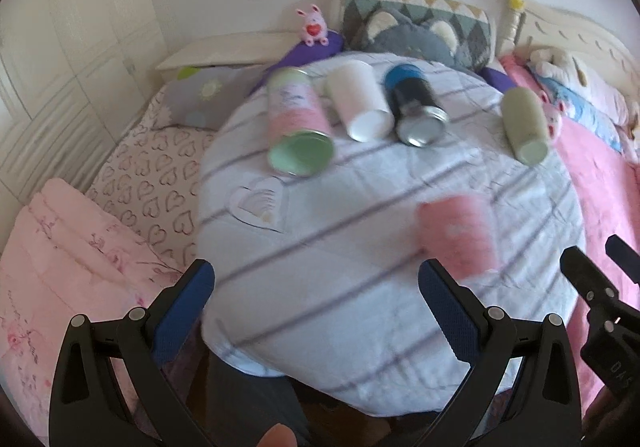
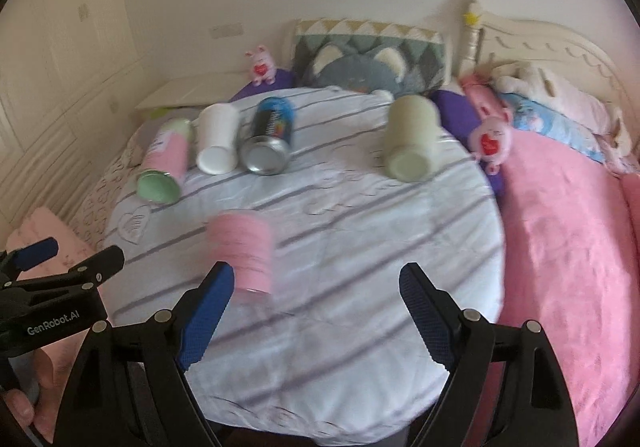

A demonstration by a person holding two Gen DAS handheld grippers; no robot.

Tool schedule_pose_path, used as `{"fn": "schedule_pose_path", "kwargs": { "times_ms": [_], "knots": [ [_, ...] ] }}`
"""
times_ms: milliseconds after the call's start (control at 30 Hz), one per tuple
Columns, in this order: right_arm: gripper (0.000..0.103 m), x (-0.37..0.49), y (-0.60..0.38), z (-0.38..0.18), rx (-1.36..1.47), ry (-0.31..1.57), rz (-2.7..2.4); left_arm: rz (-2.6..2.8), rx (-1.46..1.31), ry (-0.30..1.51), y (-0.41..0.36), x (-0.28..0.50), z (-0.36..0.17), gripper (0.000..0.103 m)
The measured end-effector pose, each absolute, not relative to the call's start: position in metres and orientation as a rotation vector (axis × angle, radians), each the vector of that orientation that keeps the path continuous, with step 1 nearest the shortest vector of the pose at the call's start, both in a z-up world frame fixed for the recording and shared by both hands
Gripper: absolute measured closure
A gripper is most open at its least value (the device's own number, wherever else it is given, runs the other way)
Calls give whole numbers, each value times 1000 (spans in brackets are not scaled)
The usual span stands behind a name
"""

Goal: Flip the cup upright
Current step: 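Grasp the pink cup with the left tool while the right tool releases it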

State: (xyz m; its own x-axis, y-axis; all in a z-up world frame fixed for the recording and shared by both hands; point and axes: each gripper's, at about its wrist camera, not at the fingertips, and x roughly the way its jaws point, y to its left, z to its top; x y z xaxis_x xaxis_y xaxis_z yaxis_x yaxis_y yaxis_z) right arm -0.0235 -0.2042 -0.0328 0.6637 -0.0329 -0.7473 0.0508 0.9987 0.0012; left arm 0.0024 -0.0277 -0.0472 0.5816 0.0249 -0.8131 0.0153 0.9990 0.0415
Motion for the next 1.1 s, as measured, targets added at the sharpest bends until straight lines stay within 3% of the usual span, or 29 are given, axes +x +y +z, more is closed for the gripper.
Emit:
{"fn": "schedule_pose_path", "kwargs": {
  "times_ms": [567,1100],
  "knots": [
    [17,-26,-284,-39,73,829,-20,16,40,1047,-118,17,-62,0],
    [17,-1,-316,-66,113,890,13,45,-51,1153,-131,64,-96,0]
  ]
}}
